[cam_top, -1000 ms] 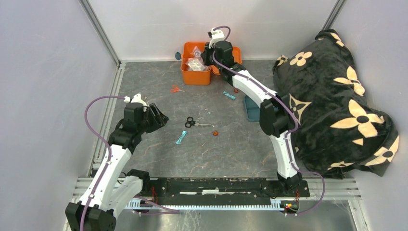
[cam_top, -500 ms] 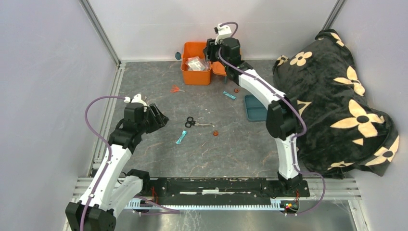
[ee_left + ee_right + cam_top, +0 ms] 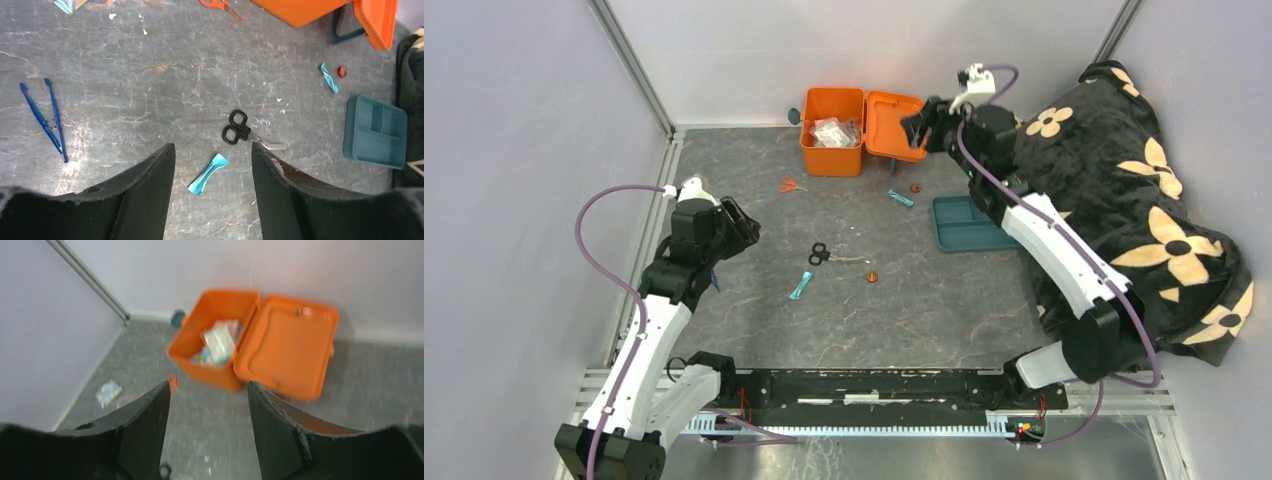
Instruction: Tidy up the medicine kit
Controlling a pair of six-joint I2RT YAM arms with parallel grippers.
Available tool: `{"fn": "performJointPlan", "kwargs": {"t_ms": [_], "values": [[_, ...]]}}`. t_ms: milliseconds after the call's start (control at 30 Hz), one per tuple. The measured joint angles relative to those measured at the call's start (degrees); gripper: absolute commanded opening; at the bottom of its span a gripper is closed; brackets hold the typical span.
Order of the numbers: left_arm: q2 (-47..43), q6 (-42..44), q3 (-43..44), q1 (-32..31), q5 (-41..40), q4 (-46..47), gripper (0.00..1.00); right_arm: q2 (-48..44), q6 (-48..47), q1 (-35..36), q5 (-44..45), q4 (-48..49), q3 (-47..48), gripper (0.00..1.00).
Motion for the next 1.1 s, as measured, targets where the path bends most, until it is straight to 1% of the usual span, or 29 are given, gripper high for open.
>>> {"fn": "performJointPlan", "kwargs": {"t_ms": [100,267,367,500,567,667,833,967,1100], "values": [[0.2,0.0,1.2,0.0,-2.5,0.0,0.65,-5.4,2.8,-0.5,-1.4,-0.5,-10.9,0.66],[1.4,0.0,2.2,0.0,-5.7,-0.1,0.68,-9.8,3.4,-0.4,-2.2,-5.0,-21.5,0.68],[4.2,0.1,3.1,0.0,-7.4,-0.4,0.68,-14.6,3.0,-0.4,-2.4,-7.3,-28.0,0.69],[10.3,0.1,4.7,0.8,-8.1,0.4,0.66,-21.8,1.6,-0.4,-3.5,-9.2,-35.5,0.71],[13.0,0.0,5.1,2.0,-7.9,1.2,0.63,-23.7,0.7,-0.4,-3.8,-10.0,-37.9,0.71],[16.5,-0.6,5.4,4.6,-7.5,2.8,0.63,-25.5,-0.3,-0.4,-4.5,-11.6,-41.1,0.72],[18.2,-3.6,5.4,10.8,-6.0,6.9,0.63,-28.8,-1.8,-0.4,-4.5,-13.9,-45.9,0.73],[20.9,-4.0,5.9,14.0,-6.0,9.2,0.61,-31.7,-3.1,-0.4,-2.8,-15.6,-47.1,0.74],[24.6,-4.0,5.9,15.7,-5.3,10.0,0.61,-33.0,-3.9,-0.4,0.7,-16.1,-47.1,0.76]]}}
